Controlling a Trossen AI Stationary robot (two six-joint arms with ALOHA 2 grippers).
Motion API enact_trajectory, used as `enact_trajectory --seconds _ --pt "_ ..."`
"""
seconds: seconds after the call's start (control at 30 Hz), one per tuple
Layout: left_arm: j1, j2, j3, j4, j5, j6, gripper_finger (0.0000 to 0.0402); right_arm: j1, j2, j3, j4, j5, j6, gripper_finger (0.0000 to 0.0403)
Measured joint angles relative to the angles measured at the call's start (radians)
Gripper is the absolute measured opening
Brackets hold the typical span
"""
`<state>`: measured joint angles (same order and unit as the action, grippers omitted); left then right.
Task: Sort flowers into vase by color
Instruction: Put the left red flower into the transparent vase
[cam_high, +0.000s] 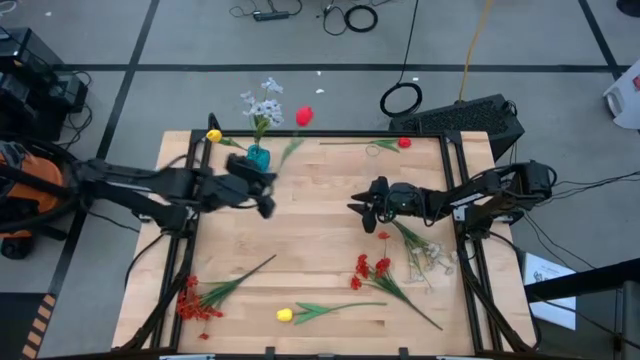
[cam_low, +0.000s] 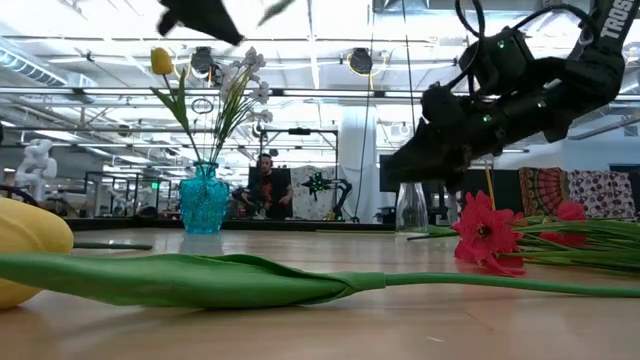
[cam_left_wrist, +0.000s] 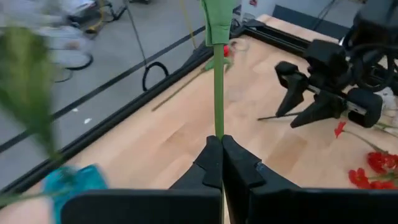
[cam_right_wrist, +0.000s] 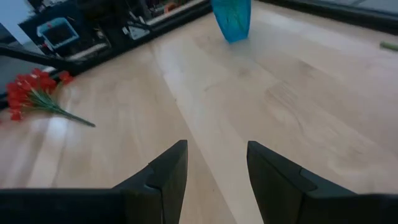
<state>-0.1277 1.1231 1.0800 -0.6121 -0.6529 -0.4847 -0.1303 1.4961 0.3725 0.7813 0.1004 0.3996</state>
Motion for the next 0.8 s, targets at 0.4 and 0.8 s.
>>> enact_trajectory --seconds 0.4,0.8 --pt "0.174 0.259 -0.155 0.673 0.435 0.262 0.0000 -0.035 -0.341 0.000 -0.259 -0.080 -0.070 0.0157" --pt "0.239 0.452 -0.218 1.184 0.710 0.204 0.0000 -0.028 -0.409 0.000 -0.060 -0.159 -0.090 0.0142"
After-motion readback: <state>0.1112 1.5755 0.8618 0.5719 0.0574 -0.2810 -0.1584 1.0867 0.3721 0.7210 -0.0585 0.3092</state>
